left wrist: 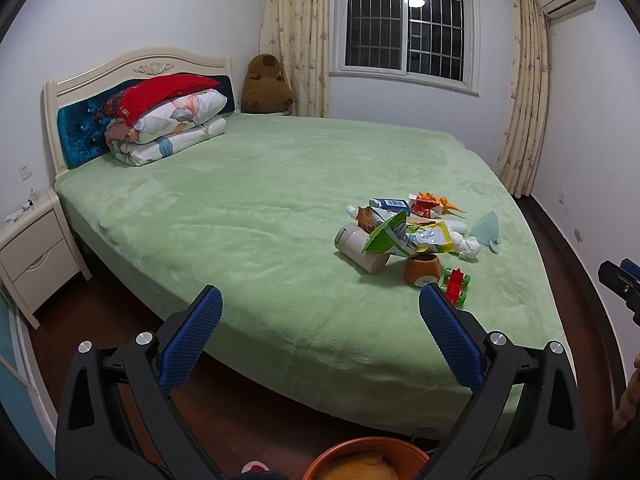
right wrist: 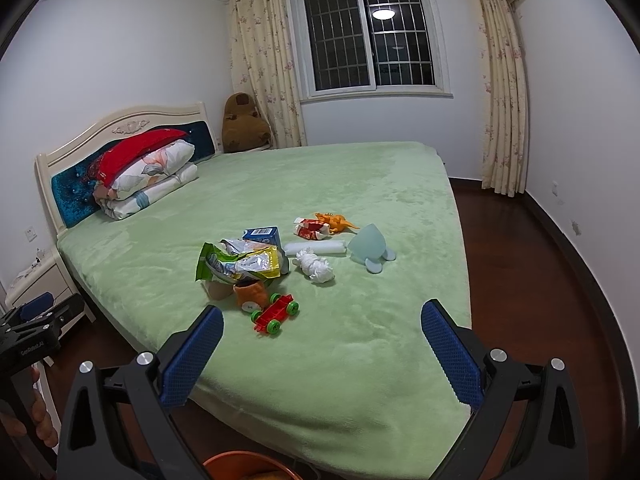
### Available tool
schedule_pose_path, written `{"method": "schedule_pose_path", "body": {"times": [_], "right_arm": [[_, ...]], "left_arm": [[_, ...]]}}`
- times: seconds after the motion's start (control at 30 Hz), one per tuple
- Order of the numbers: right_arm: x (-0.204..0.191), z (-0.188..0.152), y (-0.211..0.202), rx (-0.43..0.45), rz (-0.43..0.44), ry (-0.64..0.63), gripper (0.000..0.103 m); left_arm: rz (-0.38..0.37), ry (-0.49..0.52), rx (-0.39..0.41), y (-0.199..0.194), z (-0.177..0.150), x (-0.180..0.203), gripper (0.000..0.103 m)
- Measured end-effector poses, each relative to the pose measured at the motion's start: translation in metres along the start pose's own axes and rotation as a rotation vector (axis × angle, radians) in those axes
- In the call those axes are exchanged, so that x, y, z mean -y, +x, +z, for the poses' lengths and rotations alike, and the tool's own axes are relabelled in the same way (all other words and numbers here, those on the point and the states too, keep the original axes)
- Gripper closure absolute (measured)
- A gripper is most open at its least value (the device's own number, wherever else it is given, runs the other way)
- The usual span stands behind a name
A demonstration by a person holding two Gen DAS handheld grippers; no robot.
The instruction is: Collect trash
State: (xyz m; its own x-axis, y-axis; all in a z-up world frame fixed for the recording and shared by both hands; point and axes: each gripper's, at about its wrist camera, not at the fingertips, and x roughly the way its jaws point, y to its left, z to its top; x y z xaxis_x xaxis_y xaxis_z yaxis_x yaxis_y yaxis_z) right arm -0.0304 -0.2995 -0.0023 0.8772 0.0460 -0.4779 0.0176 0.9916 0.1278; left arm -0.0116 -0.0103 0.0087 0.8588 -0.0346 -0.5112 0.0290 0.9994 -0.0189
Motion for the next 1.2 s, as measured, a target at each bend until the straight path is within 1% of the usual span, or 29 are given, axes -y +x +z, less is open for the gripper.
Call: {"method": "schedule_pose_path", "body": {"times": [0.73,1.2], "right_arm": [[0.0,-0.001,0.003,-0.004,0.003,0.003,0.005],[-0.001,-0.007,0.011,-0.025,0.011,0.006,0.006]], "left_arm": [[-0.008,-0.003,-0.015,0.003,-0.002,0.003,0.006],[-0.01,-0.005,-0.027,0.007,-0.005,0.002,0.006]]}}
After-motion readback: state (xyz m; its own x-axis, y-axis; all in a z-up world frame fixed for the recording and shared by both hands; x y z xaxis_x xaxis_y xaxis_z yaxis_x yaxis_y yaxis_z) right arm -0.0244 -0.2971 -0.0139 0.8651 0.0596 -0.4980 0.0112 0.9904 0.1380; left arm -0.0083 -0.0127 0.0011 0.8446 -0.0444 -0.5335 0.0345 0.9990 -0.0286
